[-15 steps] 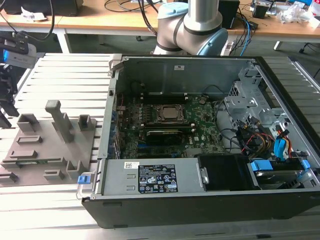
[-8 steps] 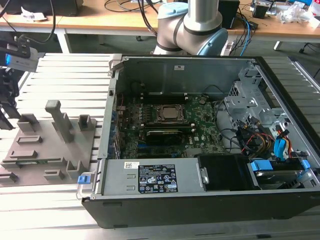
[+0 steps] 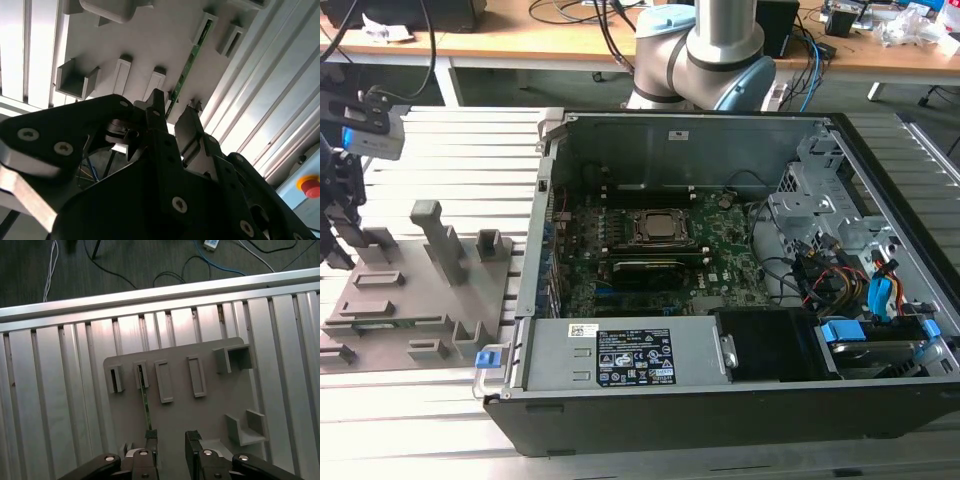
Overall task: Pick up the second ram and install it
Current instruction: 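Pick up the second ram and move it above second insertion slot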
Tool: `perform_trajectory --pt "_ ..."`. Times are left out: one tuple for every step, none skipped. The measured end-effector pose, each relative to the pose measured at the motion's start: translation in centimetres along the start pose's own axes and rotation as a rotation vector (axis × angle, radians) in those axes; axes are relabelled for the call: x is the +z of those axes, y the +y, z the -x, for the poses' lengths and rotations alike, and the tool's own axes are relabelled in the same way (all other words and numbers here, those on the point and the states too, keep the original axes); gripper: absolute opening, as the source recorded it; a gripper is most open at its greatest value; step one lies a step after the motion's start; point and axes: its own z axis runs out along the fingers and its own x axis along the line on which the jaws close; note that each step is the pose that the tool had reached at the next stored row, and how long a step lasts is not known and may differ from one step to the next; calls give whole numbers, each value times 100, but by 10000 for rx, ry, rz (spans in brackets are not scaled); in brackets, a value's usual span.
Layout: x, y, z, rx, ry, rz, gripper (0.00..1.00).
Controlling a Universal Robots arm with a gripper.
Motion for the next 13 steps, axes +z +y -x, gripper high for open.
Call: perform_trajectory --pt "10 0 0 -2 0 0 36" --pt "16 -1 0 -3 0 0 36" --pt "27 -1 -1 -5 0 0 36" --pt "34 -1 -1 -6 0 1 36" --pt "48 -2 -1 -9 0 0 36" --pt "67 -3 -2 -12 0 0 36" --pt "83 -4 -2 -15 0 0 36" --pt "105 -5 -2 -19 1 1 36" --pt "121 -5 -3 -22 2 1 36" --pt "139 -6 -3 -24 1 1 36" --pt "157 -7 -4 -28 2 1 36" --pt "176 -8 -4 -31 2 1 36" --pt "193 -9 -5 -33 2 1 36"
